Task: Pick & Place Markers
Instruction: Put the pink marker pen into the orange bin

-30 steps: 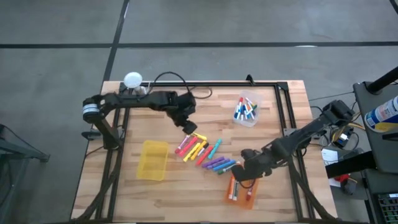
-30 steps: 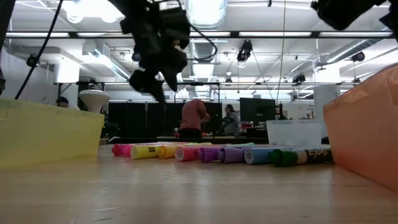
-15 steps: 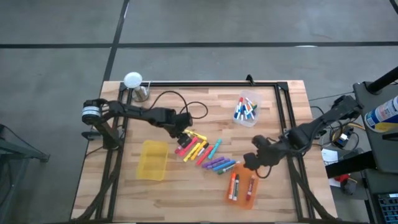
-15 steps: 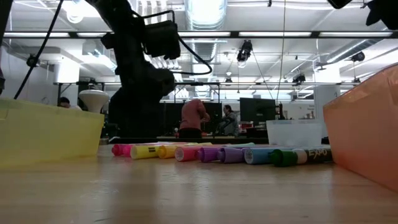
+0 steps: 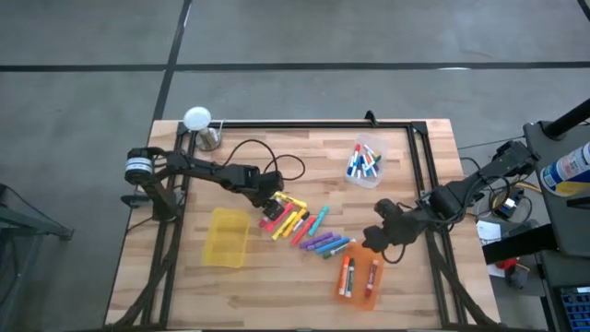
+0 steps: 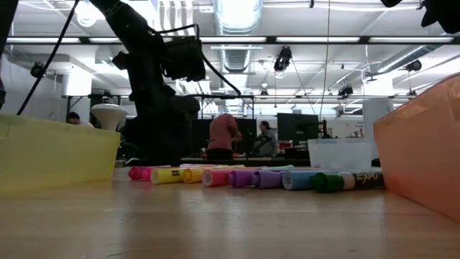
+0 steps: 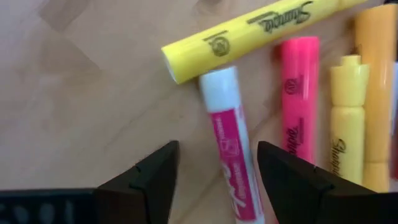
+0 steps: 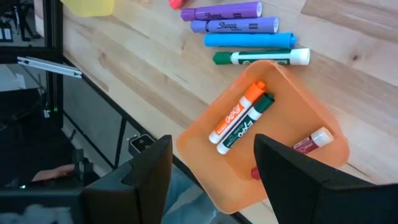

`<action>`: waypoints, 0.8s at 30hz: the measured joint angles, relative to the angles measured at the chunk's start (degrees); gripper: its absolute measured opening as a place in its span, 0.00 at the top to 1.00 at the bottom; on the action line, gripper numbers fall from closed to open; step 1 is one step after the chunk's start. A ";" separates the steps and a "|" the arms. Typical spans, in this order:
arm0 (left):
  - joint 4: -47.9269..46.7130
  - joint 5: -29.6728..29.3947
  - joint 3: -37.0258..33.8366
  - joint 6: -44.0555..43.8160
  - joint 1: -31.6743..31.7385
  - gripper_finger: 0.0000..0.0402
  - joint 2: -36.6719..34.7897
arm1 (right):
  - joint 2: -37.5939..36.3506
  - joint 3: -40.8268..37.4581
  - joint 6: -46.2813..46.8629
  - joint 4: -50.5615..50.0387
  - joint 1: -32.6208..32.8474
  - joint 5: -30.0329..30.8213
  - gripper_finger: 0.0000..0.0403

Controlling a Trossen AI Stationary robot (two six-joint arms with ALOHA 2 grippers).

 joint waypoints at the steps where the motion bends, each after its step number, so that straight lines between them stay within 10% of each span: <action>1: 0.10 -0.05 0.01 0.43 -0.08 0.45 0.45 | 0.00 0.00 -0.06 -0.02 0.00 0.00 0.46; 7: -0.19 -1.77 0.39 0.67 -0.36 0.49 1.82 | 0.00 0.00 0.02 0.00 0.00 0.17 0.46; 16: 0.08 -2.43 0.32 2.16 0.52 0.89 1.84 | 0.00 0.00 0.23 0.01 -0.07 1.73 0.46; 24: 3.09 2.11 2.18 3.30 2.84 0.89 0.56 | 0.00 0.04 0.99 0.65 -0.04 5.44 0.46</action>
